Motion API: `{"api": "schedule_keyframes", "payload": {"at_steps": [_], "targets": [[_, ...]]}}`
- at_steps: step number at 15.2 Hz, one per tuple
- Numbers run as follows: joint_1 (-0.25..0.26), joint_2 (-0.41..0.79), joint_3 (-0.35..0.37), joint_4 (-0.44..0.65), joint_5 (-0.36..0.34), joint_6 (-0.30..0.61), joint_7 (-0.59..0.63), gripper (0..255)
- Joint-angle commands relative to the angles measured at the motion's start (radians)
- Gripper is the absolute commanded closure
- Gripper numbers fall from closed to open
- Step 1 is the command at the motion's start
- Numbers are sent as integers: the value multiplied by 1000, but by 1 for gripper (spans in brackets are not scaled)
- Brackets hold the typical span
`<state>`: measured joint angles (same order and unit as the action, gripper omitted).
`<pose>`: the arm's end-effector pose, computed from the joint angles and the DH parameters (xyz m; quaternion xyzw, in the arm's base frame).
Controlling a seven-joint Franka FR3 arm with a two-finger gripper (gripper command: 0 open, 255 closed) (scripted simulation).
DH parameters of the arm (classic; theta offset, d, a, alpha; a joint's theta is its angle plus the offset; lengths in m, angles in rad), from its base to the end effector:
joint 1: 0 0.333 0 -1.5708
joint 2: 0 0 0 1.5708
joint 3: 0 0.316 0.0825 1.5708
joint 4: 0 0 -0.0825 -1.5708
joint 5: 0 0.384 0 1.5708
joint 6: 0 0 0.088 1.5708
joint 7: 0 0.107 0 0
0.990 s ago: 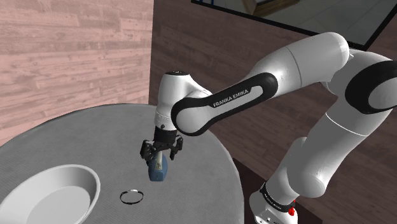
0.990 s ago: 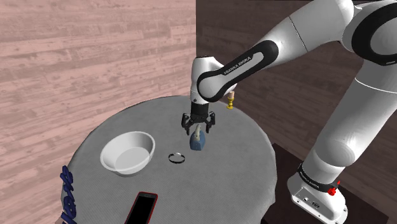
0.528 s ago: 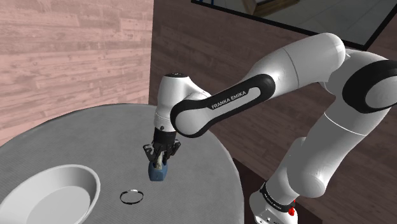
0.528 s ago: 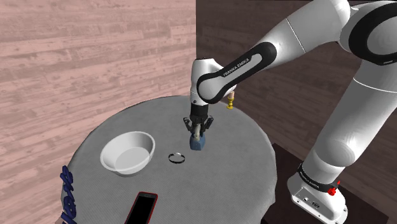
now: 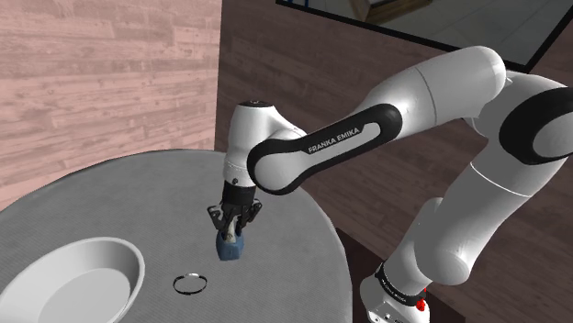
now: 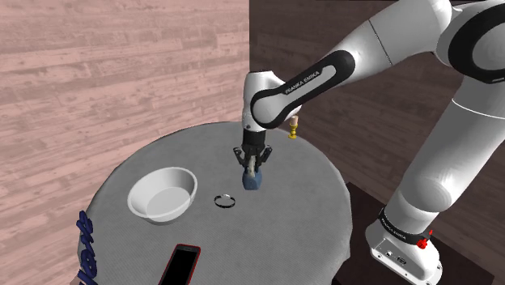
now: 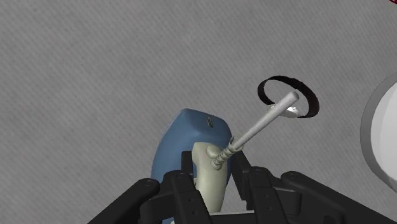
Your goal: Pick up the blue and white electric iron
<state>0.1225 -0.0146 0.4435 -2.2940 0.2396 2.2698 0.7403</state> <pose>0.4277 0.2790 0.3549 -0.9826 0.1636 0.0576 0.0667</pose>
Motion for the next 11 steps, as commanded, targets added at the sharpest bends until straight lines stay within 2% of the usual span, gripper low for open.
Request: {"api": "schedule_keyframes", "payload": {"at_steps": [1,11], "targets": [[-1,-12,-1,15,1,-27,2,255],[-5,-84,-10,84,14,-164,7,255]]}}
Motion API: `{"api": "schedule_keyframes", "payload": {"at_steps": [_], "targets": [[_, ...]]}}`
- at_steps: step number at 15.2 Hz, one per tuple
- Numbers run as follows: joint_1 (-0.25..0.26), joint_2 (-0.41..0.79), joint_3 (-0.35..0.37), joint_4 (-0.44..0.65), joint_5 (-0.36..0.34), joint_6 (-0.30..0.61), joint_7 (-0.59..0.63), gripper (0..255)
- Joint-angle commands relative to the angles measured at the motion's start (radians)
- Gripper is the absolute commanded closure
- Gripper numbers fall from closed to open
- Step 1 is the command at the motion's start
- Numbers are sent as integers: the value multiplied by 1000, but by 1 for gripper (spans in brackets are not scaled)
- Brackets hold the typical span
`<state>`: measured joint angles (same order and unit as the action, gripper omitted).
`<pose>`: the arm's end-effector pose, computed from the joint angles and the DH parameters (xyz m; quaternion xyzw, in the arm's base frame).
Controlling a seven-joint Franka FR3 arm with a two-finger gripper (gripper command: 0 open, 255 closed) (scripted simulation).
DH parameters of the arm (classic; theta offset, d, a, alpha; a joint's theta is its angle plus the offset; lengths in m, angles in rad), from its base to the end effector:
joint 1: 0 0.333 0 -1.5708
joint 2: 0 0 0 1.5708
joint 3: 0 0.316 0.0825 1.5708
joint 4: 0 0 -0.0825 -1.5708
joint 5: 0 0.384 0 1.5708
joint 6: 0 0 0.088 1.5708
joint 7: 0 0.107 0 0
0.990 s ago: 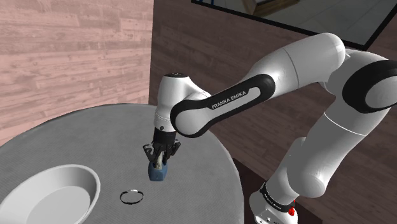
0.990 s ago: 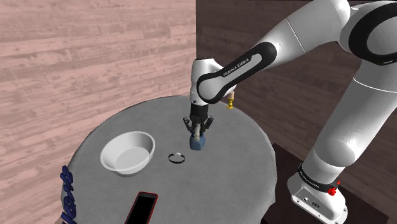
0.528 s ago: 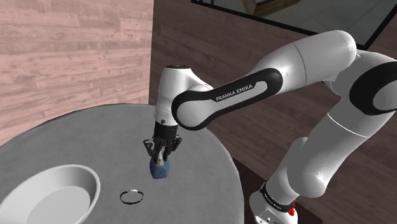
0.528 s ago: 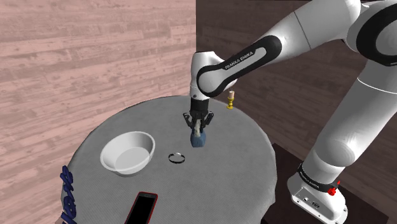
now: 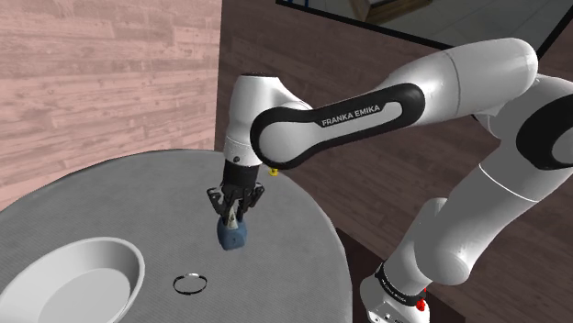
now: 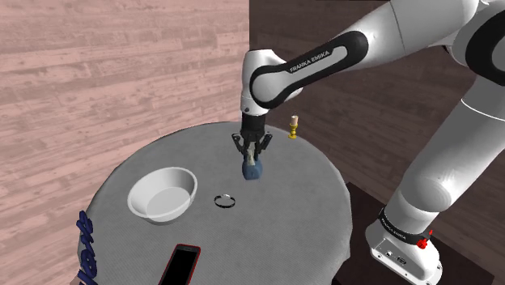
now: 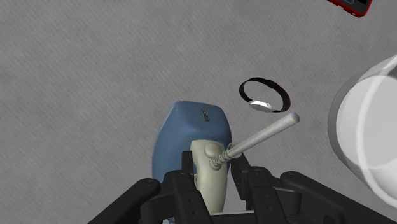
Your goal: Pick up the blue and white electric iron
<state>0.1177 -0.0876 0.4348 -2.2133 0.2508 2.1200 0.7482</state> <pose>0.4298 0.2808 0.4119 -0.9826 0.1636 0.0577 0.0666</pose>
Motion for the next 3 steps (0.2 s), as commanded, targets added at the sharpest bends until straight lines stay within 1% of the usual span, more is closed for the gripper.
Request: {"api": "schedule_keyframes", "payload": {"at_steps": [1,3], "targets": [[-1,-17,-3,12,4,-28,0,255],[-1,-18,-3,13,4,-30,0,255]]}}
